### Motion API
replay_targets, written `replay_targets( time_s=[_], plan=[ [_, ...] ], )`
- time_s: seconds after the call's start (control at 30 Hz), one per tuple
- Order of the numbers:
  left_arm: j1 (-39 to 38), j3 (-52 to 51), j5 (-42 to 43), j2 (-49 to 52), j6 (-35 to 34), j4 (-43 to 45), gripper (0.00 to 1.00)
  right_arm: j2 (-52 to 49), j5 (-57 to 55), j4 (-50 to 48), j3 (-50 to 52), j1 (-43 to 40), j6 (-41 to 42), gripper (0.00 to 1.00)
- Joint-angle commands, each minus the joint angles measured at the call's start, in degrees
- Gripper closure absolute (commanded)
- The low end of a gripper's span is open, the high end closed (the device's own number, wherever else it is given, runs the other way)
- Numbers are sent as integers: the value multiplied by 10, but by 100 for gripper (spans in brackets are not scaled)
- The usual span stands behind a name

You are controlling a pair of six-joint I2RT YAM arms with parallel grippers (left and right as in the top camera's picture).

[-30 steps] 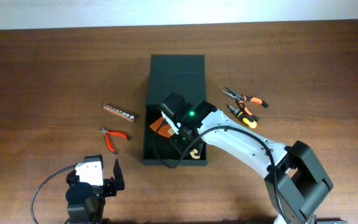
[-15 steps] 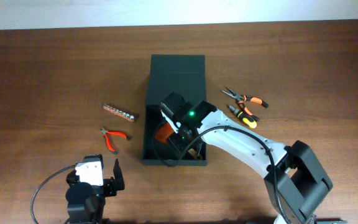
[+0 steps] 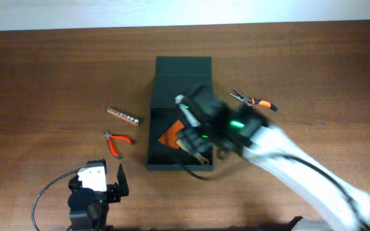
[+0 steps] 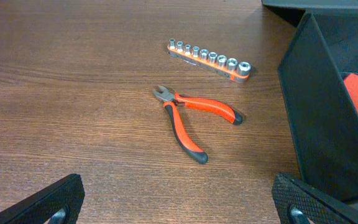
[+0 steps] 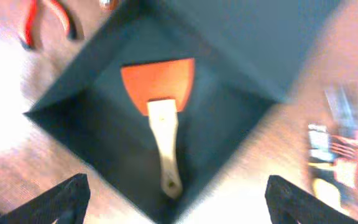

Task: Pack container
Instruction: 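Open the right gripper and move it to the yellow-black screwdriver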

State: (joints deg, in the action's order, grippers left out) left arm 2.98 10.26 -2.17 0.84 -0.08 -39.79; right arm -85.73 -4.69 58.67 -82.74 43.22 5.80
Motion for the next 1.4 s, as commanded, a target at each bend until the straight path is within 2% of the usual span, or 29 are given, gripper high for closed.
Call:
replay_targets(
  time_s=[0.0, 0.1, 0.27, 0.47, 0.63, 0.7, 0.97, 1.17, 1.37],
  plan=[
    [3, -3, 0, -5, -5, 1, 1, 84, -55, 39, -11, -29, 0, 9],
    [3, -3, 0, -5, -5, 1, 1, 135, -50, 82, -3, -68, -16, 1],
    [3, -3, 0, -5, -5, 1, 1, 148, -27, 82, 11, -145, -122, 1],
    [3, -3, 0, -5, -5, 1, 1, 51, 94, 52, 11, -277, -221, 1],
    [3, -3, 0, -5, -5, 1, 1, -51, 211, 19, 10, -370, -232, 1],
    [3, -3, 0, -5, -5, 1, 1, -84, 223, 17, 9, -391, -232, 1],
    [3, -3, 0, -5, -5, 1, 1, -177, 214, 19, 9, -390, -264, 0],
    [3, -3, 0, -5, -5, 1, 1, -231, 143, 24, 9, -368, -264, 0],
    [3, -3, 0, -5, -5, 1, 1, -262, 134, 33, 9, -355, -263, 6]
  ],
)
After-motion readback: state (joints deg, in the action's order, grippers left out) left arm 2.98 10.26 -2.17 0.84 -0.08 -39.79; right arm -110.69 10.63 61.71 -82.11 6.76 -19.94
